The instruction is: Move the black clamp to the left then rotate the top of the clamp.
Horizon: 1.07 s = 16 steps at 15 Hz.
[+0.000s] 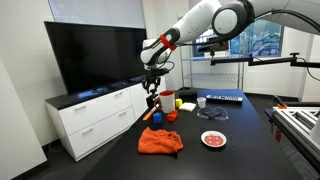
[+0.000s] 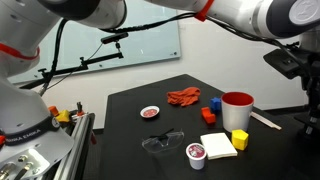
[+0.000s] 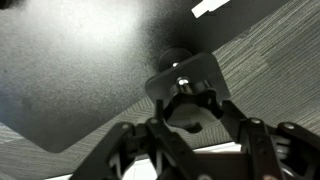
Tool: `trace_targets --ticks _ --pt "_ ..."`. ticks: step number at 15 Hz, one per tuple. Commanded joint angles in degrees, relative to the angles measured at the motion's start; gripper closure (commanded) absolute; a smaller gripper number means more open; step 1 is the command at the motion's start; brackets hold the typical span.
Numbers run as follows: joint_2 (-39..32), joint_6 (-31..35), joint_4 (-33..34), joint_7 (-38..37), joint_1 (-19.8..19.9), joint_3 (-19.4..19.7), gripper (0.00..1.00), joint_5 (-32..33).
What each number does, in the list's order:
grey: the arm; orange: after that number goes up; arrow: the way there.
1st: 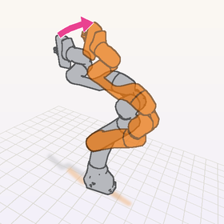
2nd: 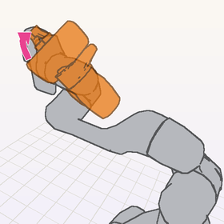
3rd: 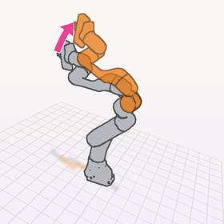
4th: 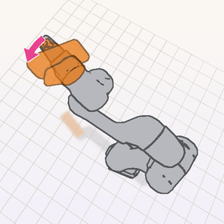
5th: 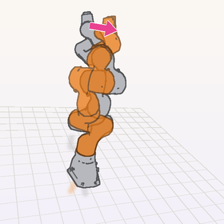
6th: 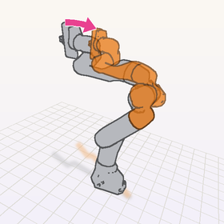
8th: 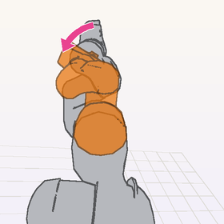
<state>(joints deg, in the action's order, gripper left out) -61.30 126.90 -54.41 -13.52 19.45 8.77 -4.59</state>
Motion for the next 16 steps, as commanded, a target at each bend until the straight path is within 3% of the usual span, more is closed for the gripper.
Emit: trace_targets --ticks 1,7,16 --pt "-1.6 -1.6 4.5 2.3 0.9 -0.8 0.69 0.0" --pt "-1.4 -2.0 4.6 3.0 0.9 -1.1 0.72 0.1" --pt "-1.7 -12.3 9.0 21.9 3.3 -6.0 0.72 -0.3"
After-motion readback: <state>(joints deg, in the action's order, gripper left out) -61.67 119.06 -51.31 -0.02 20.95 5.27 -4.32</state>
